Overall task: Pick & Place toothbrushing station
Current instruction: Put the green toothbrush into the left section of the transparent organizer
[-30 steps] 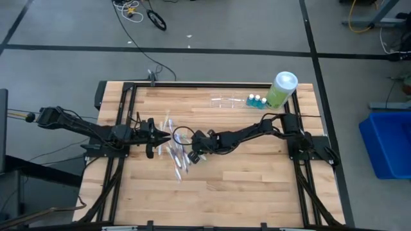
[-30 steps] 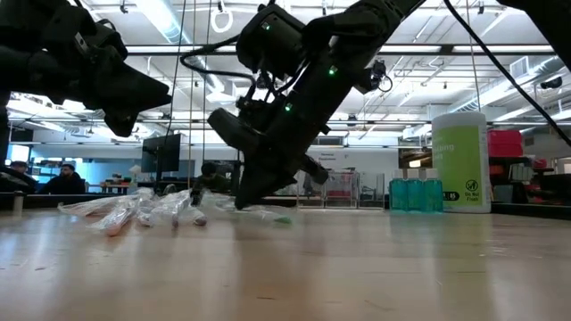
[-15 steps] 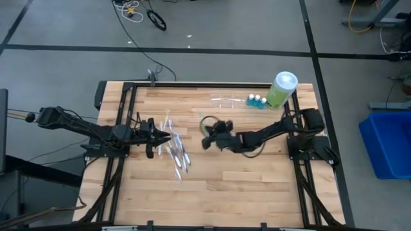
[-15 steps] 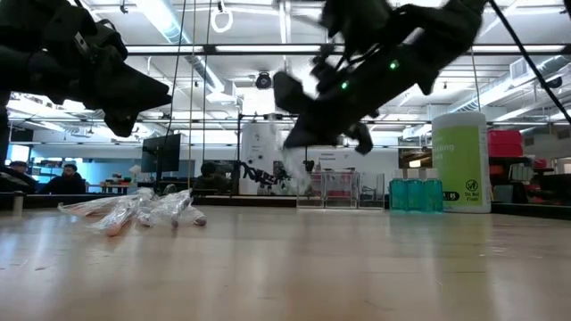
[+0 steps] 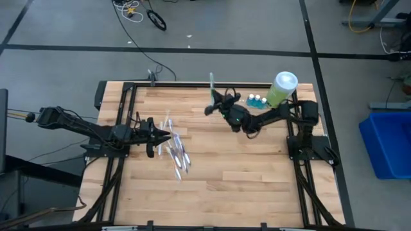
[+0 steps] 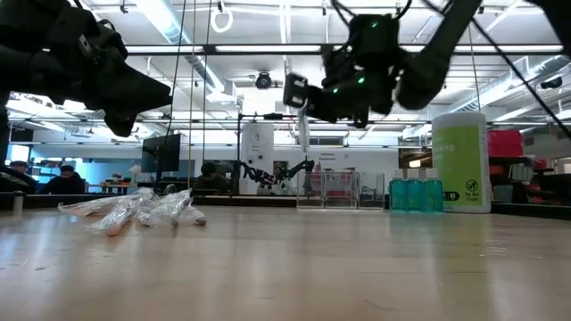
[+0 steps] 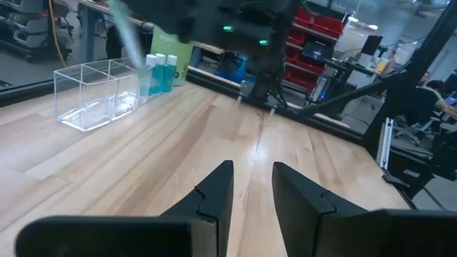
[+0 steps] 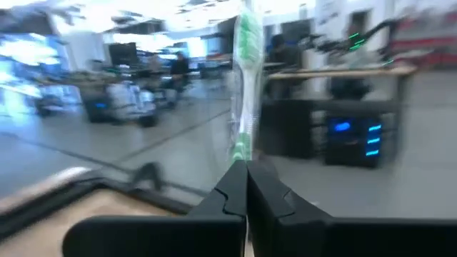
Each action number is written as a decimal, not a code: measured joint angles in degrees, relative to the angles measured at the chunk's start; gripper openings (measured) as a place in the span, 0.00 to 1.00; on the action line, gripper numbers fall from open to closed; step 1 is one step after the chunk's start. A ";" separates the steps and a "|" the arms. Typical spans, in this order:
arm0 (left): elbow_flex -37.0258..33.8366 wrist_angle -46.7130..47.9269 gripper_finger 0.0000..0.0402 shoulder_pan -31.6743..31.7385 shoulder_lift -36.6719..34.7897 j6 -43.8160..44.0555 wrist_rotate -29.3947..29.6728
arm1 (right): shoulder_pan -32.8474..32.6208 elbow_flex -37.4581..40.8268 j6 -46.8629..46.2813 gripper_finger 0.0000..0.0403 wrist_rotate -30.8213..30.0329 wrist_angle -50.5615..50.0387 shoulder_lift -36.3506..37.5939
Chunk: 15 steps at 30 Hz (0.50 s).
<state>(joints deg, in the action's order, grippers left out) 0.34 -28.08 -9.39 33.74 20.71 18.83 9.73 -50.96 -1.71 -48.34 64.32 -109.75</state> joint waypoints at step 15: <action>0.00 0.15 0.24 -0.02 0.00 0.49 0.00 | 4.49 -8.86 15.10 0.04 -11.74 3.57 -10.45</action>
<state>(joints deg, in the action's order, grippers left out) 0.34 -27.92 -9.41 33.74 21.20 18.83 14.21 -59.83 13.39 -60.08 67.89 -120.20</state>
